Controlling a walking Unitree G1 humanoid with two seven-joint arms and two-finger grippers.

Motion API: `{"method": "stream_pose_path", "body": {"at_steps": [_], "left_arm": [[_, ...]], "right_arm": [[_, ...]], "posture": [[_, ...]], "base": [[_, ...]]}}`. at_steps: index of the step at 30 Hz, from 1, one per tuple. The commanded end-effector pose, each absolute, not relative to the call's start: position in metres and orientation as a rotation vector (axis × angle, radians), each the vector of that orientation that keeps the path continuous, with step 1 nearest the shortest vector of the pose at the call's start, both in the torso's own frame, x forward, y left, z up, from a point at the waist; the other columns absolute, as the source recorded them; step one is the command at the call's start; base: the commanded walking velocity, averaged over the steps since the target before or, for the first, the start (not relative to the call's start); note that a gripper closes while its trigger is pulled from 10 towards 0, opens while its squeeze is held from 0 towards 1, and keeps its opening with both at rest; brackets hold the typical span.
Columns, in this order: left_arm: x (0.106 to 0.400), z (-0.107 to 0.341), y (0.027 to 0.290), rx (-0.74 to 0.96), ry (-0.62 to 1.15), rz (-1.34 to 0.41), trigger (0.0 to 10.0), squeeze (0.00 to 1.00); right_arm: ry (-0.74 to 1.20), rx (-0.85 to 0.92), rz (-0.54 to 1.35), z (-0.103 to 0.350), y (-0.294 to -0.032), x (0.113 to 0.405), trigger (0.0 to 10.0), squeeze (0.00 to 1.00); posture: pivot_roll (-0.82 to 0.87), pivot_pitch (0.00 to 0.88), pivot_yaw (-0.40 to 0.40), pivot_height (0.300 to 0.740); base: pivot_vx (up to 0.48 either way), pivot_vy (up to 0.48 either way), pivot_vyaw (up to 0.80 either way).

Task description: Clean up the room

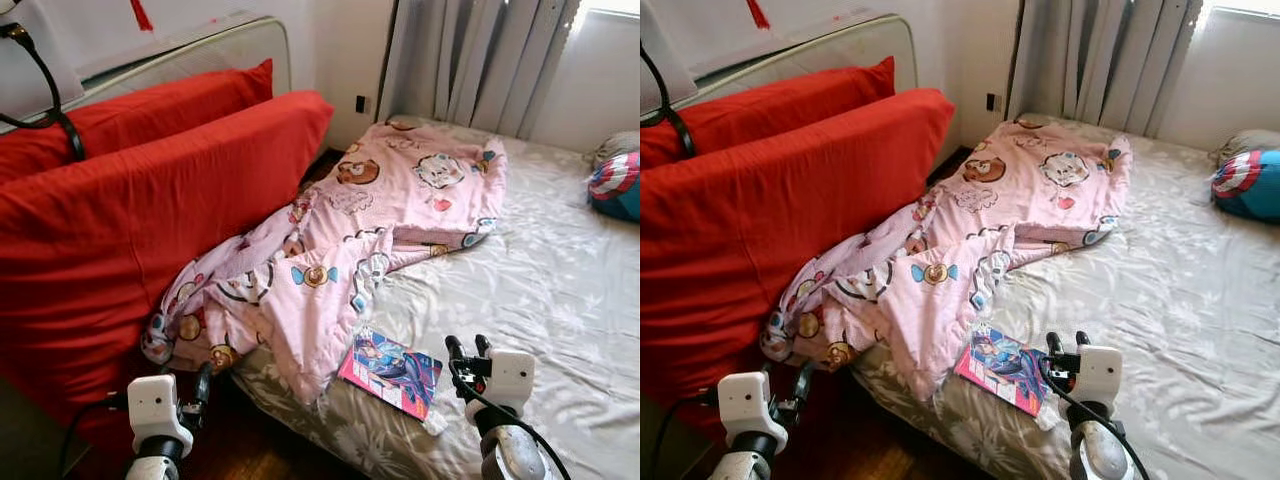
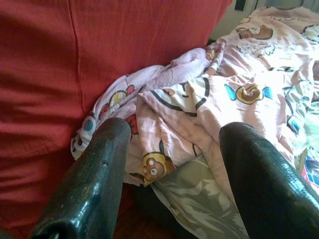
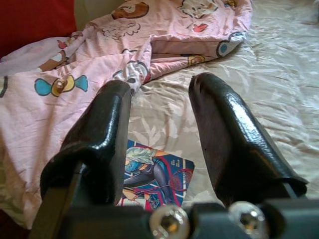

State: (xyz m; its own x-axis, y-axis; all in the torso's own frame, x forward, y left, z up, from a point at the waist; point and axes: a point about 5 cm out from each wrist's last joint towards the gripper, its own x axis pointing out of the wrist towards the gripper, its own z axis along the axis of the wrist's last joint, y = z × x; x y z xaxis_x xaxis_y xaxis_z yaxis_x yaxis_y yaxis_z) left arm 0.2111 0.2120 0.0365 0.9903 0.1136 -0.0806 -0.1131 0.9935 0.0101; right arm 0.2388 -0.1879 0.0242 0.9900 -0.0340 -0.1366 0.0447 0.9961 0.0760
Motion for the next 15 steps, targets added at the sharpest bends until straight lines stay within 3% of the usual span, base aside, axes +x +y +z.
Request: {"method": "stream_pose_path", "body": {"at_steps": [1, 15], "left_arm": [[0.213, 0.038, 0.213, -0.001, 0.085, 0.12, 10.0, 0.0], [0.215, 0.041, 0.208, -0.008, 0.096, 0.116, 10.0, 0.0]], "right_arm": [[0.121, 0.076, -0.041, 0.029, -0.189, 0.242, 10.0, 0.0], [0.156, 0.072, -0.02, 0.031, -0.182, 0.252, 10.0, 0.0]], "posture": [[-0.14, 0.103, 0.012, 0.68], [-0.13, 0.154, 0.005, 0.675]], "base": [[0.0, 0.0, 0.0], [0.0, 0.0, 0.0]]}}
